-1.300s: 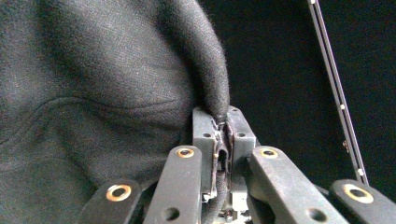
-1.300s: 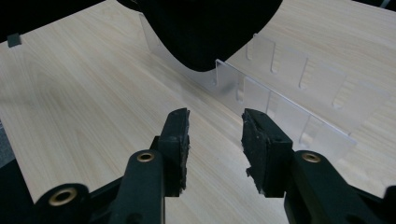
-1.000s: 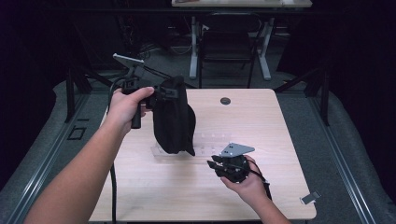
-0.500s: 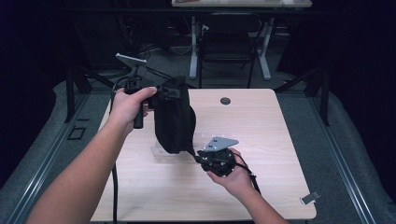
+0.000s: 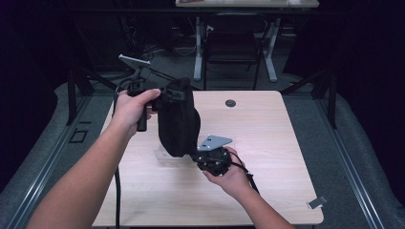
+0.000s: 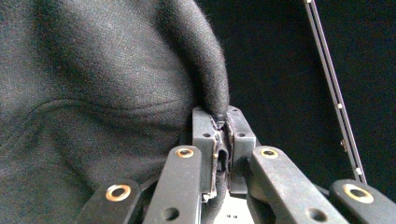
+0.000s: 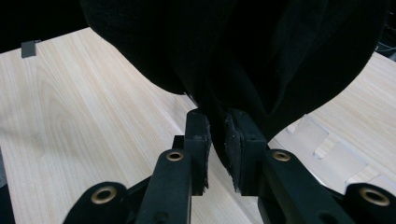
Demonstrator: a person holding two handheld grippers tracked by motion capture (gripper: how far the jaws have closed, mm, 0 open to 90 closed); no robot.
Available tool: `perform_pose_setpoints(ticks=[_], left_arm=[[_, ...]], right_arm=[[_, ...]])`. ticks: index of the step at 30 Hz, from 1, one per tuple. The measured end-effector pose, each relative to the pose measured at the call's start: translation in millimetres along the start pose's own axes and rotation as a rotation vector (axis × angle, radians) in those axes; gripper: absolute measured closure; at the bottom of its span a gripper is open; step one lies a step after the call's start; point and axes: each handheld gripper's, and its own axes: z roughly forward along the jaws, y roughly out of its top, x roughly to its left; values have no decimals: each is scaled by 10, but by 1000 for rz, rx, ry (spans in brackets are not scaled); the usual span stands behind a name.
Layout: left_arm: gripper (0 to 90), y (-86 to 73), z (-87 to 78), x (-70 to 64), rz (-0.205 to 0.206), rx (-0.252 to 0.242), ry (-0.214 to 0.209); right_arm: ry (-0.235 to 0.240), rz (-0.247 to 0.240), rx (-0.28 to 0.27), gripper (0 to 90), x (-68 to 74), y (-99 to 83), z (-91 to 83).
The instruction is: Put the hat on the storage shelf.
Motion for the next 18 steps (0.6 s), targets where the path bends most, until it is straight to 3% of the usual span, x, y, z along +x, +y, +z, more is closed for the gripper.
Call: perform_pose_setpoints(ticks=[9,12,18], left_arm=[[849,4,5,3,0,-1,-1],[830,2,14,-4,1,-5,-6],[768,-4,27,-14,14,-12,-28]], right_arm=[[-6,-34,17,805,15,30,24],[-31,-68,25,824,38,24,14],[-49,-91,20,835,66,11,9]])
